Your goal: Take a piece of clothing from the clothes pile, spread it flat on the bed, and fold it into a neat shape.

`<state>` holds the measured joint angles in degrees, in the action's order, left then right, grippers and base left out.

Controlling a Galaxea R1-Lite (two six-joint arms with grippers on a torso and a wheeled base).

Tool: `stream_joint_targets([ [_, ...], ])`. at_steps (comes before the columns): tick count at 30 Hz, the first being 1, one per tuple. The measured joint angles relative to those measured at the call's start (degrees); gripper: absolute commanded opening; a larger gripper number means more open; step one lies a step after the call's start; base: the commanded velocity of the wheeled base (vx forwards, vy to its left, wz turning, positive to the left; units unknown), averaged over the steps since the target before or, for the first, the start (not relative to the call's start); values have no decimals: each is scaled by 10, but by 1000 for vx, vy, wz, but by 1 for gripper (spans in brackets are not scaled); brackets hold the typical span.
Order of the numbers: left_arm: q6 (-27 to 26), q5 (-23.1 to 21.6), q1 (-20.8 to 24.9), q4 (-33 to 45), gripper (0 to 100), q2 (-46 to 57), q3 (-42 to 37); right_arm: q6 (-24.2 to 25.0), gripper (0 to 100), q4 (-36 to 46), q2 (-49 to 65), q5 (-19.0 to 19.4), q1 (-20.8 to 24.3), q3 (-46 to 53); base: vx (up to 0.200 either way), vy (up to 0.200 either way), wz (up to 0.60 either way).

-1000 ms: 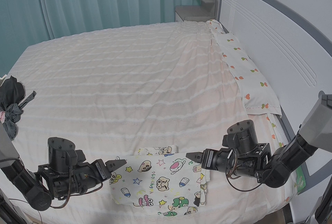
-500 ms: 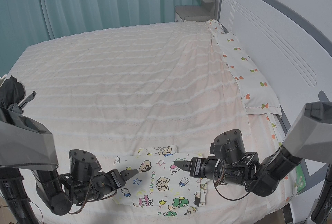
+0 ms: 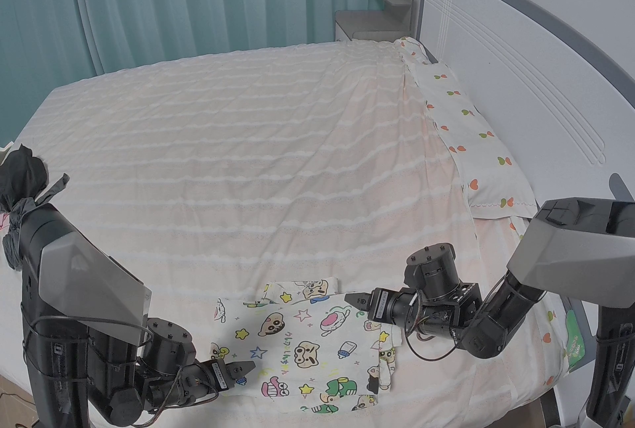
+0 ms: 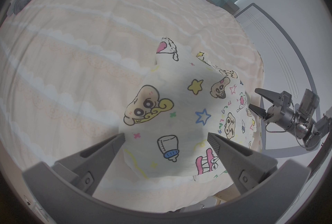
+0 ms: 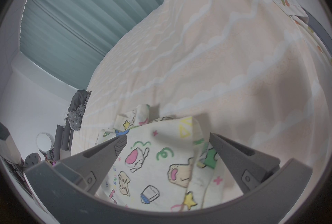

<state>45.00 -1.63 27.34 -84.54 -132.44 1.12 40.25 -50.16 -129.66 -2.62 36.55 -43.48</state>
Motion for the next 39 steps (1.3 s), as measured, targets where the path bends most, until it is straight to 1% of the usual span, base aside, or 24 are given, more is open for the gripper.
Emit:
stream_joint_targets([
  [6,4,-2,2,-1,100,10,-1,1,100,-2,-6,-1,-23,1,0,0,0],
  [13,19,-1,0,-2,100,77,-1,1,100,-2,25,-1,-46,21,0,0,0],
  [19,15,7,-8,0,100,153,-2,0,100,6,114,-7,-55,66,0,0,0],
  [26,-24,42,-15,34,100,267,-2,-13,100,64,280,-51,-62,126,0,0,0],
  [29,-43,64,-16,80,100,324,0,-26,100,109,362,-70,-67,147,0,0,0],
  [31,-55,85,-17,131,100,370,7,-38,100,144,420,-85,-71,159,0,0,0],
  [35,-75,119,-17,272,100,465,36,-55,100,202,523,-118,-79,181,0,0,0],
  [39,-90,143,-15,421,100,560,74,-70,100,247,609,-141,-90,202,0,0,0],
])
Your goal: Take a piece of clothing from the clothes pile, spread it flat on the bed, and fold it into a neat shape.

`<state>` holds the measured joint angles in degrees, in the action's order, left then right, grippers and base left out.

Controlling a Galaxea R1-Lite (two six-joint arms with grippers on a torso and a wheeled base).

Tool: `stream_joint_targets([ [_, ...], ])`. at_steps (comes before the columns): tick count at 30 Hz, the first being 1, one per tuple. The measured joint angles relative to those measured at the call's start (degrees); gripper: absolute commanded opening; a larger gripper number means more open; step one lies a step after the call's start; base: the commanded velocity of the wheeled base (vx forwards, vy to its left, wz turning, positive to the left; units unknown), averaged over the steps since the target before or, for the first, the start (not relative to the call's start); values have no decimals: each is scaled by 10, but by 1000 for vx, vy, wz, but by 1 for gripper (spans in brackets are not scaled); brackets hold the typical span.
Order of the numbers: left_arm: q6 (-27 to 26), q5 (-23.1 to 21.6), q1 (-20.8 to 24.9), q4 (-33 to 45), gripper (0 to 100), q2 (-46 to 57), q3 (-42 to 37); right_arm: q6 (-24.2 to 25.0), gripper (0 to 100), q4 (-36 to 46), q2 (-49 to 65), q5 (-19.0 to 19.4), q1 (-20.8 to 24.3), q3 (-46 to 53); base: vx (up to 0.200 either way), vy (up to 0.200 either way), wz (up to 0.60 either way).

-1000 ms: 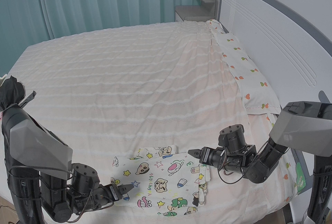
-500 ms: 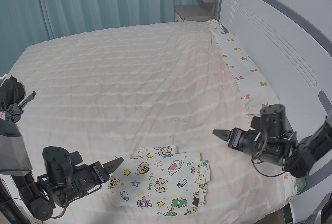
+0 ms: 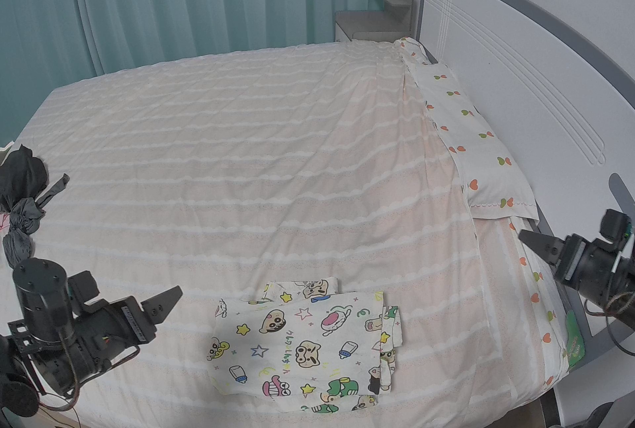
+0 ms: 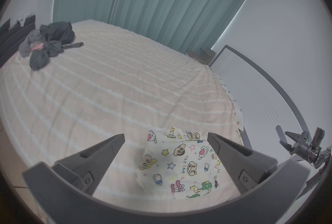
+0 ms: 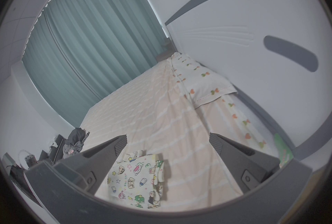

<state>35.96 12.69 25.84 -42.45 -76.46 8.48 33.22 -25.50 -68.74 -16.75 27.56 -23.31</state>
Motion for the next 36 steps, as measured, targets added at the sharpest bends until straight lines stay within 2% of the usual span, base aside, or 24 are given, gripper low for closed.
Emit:
stream_joint_targets([
  [4,-15,28,-1,160,100,103,40,-28,100,41,89,-17,-21,29,0,0,0],
  [9,-40,69,-22,313,100,231,80,-69,100,80,196,-32,-56,70,0,0,0],
  [13,-87,90,-67,407,100,345,101,-99,100,102,283,-36,-85,107,0,0,0],
  [17,-149,89,-120,473,100,460,110,-131,100,120,367,-27,-116,142,0,0,0],
  [19,-175,76,-146,494,100,515,108,-151,100,129,410,-17,-134,158,0,0,0],
  [23,-226,32,-190,502,100,611,79,-197,100,157,504,27,-184,187,0,0,0],
  [29,-306,-45,-232,443,100,700,-23,-251,100,200,620,92,-245,215,0,0,0],
  [32,-324,-86,-244,423,100,726,-57,-272,100,211,649,128,-262,220,0,0,0],
  [36,-338,-96,-252,432,100,744,-70,-313,100,220,666,180,-273,222,0,0,0],
])
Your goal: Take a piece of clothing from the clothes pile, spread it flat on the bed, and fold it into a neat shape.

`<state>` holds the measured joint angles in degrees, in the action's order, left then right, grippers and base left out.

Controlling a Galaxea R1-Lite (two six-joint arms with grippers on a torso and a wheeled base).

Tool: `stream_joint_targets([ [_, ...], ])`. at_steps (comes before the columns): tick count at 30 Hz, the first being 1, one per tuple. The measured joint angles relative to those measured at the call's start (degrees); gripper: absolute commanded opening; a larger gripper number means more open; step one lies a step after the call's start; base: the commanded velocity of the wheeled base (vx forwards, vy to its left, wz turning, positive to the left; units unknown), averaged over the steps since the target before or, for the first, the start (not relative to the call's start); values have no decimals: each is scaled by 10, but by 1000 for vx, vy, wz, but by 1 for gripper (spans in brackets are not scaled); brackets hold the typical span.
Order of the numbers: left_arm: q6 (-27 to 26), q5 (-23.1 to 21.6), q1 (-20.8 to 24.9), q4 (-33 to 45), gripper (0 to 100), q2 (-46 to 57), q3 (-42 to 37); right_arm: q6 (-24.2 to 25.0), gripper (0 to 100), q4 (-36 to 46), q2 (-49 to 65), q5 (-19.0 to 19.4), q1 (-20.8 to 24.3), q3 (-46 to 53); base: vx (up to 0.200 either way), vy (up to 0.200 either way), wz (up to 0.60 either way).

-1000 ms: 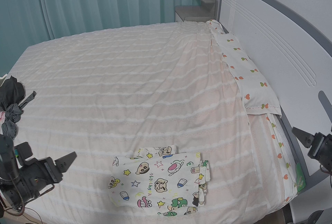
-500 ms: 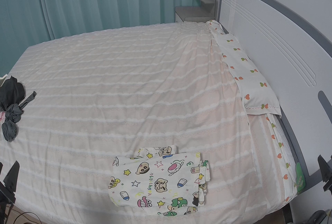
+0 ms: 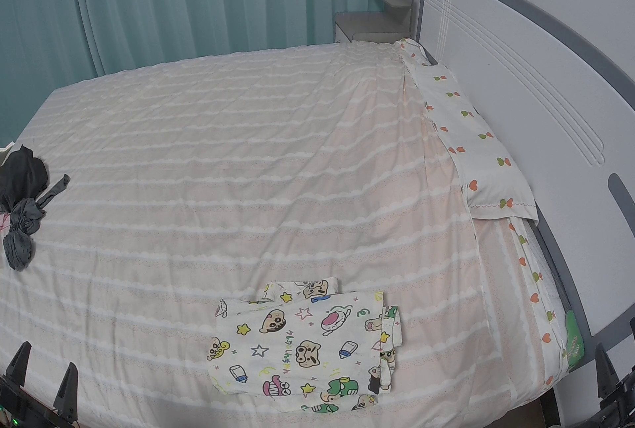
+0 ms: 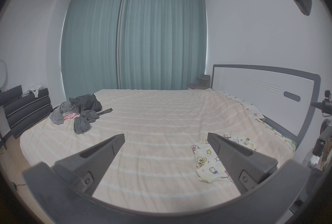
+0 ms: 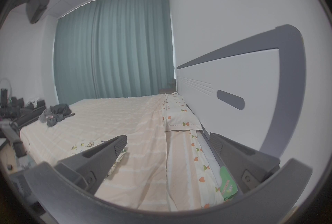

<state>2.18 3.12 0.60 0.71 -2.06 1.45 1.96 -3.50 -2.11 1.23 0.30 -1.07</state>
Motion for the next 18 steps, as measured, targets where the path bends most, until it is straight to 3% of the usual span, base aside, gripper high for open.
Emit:
stream_joint_targets([
  [6,-9,-6,-4,3,100,10,-4,-43,100,7,11,26,-4,1,0,0,0],
  [18,-19,-17,-4,4,100,14,-4,-24,100,6,15,23,-4,1,0,0,0],
])
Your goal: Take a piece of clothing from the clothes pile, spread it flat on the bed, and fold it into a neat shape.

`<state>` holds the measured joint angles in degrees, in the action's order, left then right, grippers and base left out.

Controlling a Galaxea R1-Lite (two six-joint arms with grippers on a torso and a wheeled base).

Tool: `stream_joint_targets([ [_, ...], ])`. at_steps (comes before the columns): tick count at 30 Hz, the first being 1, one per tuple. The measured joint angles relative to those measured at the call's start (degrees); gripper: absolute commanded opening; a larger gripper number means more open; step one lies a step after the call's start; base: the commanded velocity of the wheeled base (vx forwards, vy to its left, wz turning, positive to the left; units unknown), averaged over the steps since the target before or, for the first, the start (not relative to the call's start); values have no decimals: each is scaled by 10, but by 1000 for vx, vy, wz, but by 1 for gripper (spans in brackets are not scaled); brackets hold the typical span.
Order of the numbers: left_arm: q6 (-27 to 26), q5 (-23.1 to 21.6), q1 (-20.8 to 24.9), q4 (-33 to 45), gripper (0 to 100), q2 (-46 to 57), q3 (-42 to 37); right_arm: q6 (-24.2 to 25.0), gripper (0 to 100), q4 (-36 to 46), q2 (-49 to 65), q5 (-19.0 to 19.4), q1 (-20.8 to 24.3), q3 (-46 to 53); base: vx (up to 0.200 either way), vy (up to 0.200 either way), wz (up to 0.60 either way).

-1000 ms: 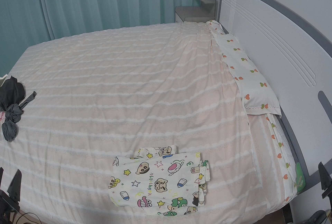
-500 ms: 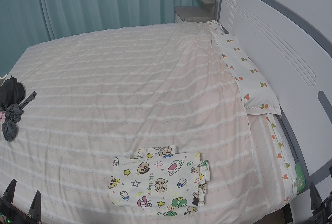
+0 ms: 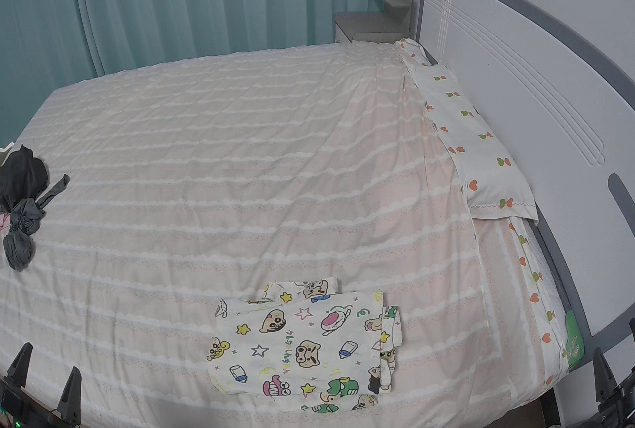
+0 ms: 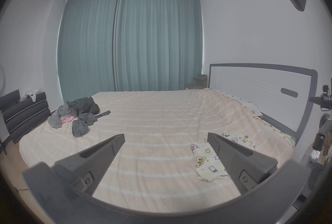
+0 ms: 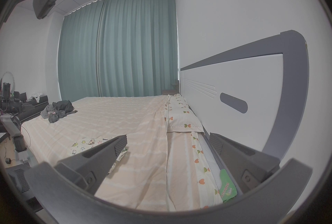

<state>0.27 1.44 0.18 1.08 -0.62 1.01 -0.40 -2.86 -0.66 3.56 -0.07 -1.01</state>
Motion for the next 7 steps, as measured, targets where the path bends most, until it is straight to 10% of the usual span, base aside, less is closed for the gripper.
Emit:
stream_joint_targets([
  [7,0,-7,0,0,100,0,0,-3,100,0,0,0,0,0,0,0,0],
])
